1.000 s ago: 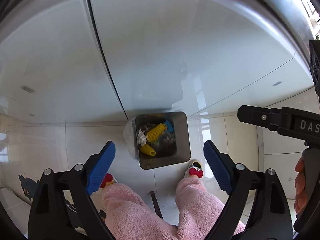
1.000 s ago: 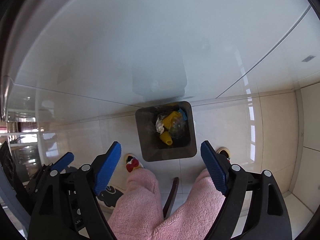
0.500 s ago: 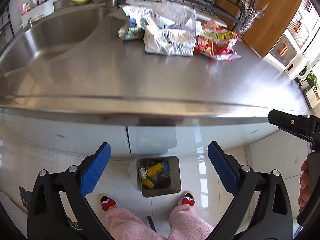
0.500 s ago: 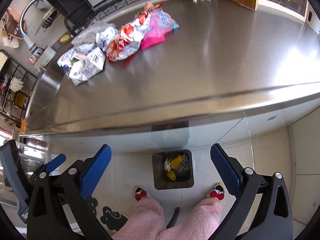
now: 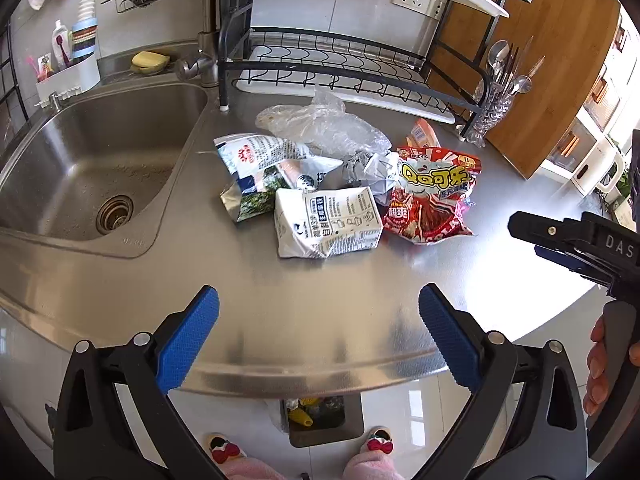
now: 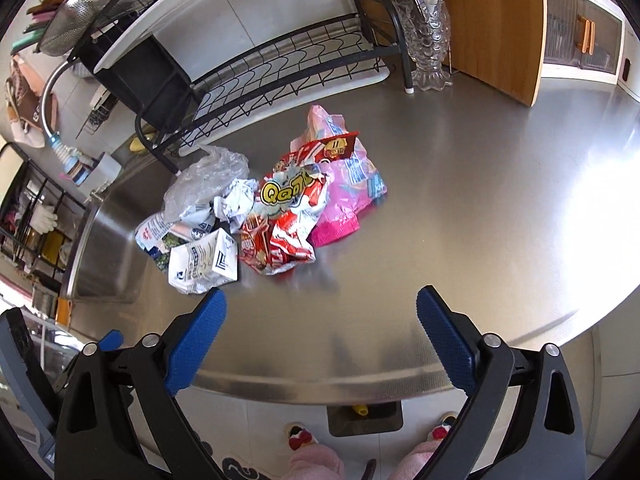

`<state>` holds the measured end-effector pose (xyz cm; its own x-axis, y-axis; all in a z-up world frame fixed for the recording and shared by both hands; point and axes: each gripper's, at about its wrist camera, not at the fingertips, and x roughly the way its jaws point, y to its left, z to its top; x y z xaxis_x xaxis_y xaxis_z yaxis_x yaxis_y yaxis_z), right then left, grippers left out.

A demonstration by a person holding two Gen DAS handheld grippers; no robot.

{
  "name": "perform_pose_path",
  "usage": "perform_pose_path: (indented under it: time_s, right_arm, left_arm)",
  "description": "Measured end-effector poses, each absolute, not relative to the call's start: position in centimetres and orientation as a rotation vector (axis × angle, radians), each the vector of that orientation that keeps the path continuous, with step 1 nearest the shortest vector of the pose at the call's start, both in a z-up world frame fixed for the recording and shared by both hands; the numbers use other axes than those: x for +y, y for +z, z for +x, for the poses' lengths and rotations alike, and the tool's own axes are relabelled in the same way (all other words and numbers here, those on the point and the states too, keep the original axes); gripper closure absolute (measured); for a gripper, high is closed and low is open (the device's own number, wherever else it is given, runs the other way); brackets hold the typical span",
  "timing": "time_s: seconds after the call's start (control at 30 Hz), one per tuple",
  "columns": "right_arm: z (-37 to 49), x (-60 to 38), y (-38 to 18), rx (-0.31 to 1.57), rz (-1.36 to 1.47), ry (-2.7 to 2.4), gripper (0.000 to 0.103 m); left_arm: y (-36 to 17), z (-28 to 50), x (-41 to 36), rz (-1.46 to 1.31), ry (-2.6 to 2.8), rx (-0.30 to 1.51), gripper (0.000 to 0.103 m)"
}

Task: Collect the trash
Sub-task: 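Raise both open tools back toward the counter trash, then grasp the red Qoo snack bag with the right tool while the left tool grasps the white milk carton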

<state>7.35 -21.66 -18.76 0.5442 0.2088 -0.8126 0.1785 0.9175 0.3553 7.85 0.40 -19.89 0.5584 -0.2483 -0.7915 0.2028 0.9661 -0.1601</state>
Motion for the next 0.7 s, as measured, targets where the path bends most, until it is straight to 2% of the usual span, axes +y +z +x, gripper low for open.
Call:
perform_pose_path:
  time_s: [0.07,0.17,0.6,0.7]
  right_arm:
    - [8.9,-21.5,-19.0,1.018,0.432,0.035,0.024]
    - [10.7,-21.4,-19.3,1.024,0.429,0.034,0.029]
    - [15.1,-21.7,-21.9,1.094,0.455,0.020,0.029]
    - [15.5,-21.7,-22.3,1.107,0.454,0.024,0.038]
  left_arm:
    - [-20.2,9.0,-0.3,-0.046,-0.264,0.949,0.008]
    - [-20.7,10.4,-1.2,-0.041,-0.258,0.961,0.008]
    - [-23.2,14.5,-2.7,-0.019,-0.189,0.998,0.008]
    - [-23.9,15.0,-2.6,-0.022,-0.169,1.008,0.009]
